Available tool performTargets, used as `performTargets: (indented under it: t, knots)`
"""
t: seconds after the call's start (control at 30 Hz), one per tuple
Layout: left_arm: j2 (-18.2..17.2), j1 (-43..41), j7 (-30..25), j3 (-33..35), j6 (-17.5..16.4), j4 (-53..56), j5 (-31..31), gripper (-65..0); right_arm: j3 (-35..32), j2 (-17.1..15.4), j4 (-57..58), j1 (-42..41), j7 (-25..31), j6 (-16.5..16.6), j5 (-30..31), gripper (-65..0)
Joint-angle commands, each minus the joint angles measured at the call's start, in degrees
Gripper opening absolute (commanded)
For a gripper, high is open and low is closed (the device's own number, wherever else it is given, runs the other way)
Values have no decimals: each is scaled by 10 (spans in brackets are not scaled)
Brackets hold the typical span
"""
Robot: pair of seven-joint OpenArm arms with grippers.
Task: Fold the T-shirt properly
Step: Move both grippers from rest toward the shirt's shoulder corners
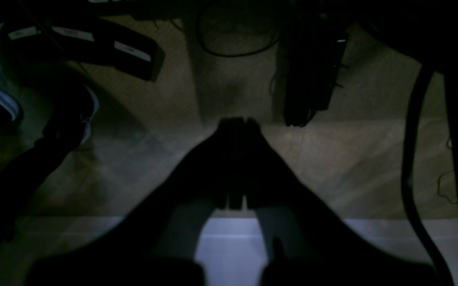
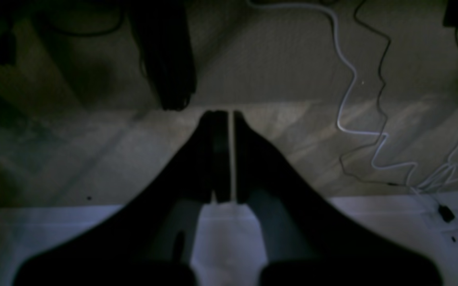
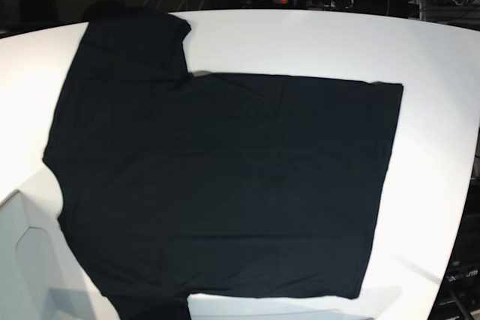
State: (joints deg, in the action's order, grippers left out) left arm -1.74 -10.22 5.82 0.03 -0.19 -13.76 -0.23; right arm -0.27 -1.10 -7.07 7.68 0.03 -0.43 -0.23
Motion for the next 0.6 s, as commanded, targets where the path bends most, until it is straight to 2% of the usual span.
performTargets:
  t: [0.0, 0.3, 0.37, 0.47, 0.57]
  knots:
    - [-1, -4, 1, -1, 1, -3, 2, -650, 0, -1, 0, 2, 2, 7, -1, -650]
    - [-2, -7, 1, -1, 1, -4, 2, -650, 0, -1, -1, 4, 3, 7, -1, -650]
    - [-11, -17, -1, -1, 0, -11, 2, -650, 0, -1, -1, 6, 3, 7, -1, -650]
    - [-22, -58, -2, -1, 0, -65, 1, -650, 0, -2, -25, 33, 6, 7, -1, -650]
    - [-42, -124, -2, -1, 0, -156, -14, -650, 0, -12, -126, 101, 7, 7, -1, -650]
